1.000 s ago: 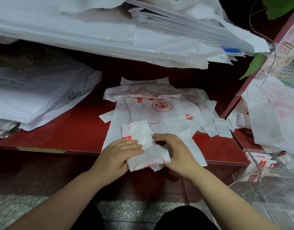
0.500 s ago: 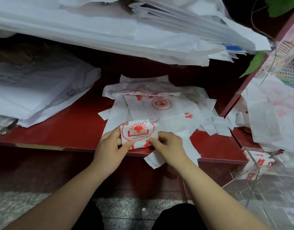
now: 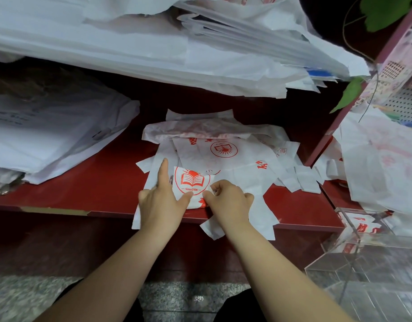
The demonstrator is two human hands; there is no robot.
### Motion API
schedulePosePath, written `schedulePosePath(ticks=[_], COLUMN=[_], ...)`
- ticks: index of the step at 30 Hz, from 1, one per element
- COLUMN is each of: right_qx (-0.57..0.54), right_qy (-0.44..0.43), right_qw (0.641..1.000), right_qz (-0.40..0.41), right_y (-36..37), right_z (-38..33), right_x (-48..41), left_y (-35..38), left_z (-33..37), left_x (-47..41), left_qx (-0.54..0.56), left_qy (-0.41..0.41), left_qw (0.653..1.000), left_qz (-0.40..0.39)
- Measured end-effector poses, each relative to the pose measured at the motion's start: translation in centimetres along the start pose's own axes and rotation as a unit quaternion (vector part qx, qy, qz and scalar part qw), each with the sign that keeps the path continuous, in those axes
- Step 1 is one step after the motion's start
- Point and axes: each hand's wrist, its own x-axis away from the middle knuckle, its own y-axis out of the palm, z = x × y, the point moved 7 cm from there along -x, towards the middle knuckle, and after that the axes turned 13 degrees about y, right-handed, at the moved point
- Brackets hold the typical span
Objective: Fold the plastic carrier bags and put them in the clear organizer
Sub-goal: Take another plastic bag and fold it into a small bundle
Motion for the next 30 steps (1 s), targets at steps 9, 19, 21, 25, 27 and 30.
schedulePosePath(ticks=[9,19,21,25,27,30], right_qx=[0.019,0.025,0.068,0.174,0.216,0.226], right_qy=[0.014,-0.181,-0.258,-0.301,-0.297,-0.274], right_qw=[0.999,0.973,0.96,0.934,0.924,0.926], right_qz=[0.028,0.138,0.085,-0.087,-0.106,-0.128], right_y=[0.0,-1.4,-0.2,1.7,1.8,1.5], right_z=[-0.2,-2.5,-3.0,-2.4,-1.5,-1.0], right_x=[0.2,1.3,1.5,1.6,1.2,1.0], left_y=[0.9,3.6,3.6,3.9,3.9,4.1], left_z=[3.6,1.0,0.9,0.8,0.8,0.7], left_x=[0.1,-0.6,-0.6,-0.4,-0.4,-0.4], left_qx=[-0.232,-0.251,-0.256,-0.263,-0.264,-0.263], left_qy=[0.335,0.188,0.185,0.175,0.174,0.174], left_qw=[0.912,0.918,0.914,0.904,0.902,0.901], left_qz=[0.049,-0.242,-0.254,-0.289,-0.294,-0.297])
